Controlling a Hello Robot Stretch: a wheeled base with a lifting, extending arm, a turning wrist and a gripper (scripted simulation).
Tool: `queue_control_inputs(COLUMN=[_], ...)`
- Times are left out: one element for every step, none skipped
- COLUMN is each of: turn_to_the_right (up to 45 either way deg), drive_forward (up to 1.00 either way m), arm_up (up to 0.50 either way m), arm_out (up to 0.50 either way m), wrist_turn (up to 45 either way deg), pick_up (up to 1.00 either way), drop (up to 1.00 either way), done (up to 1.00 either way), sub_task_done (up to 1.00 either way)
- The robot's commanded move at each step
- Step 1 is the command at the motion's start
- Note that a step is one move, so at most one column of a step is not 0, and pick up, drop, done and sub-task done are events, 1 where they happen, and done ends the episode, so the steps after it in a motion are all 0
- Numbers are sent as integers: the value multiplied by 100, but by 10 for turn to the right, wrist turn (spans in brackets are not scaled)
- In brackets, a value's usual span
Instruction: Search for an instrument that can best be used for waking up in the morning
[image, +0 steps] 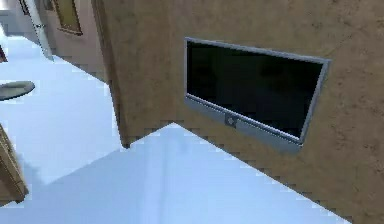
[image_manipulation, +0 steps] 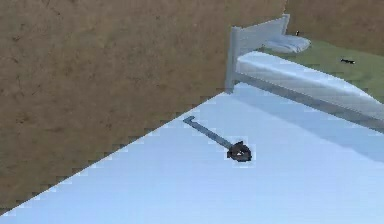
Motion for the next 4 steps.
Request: queue_control_inputs(turn_to_the_right=[-360, 0, 0, -90], drive_forward=[0, 100, 65, 0], arm_up=[0, 0, 0, 0], arm_out=[0, 0, 0, 0], wrist_turn=[0, 0, 0, 0], pick_up=[0, 0, 0, 0], drop=[0, 0, 0, 0], done=[0, 0, 0, 0], sub_task_done=[0, 0, 0, 0])
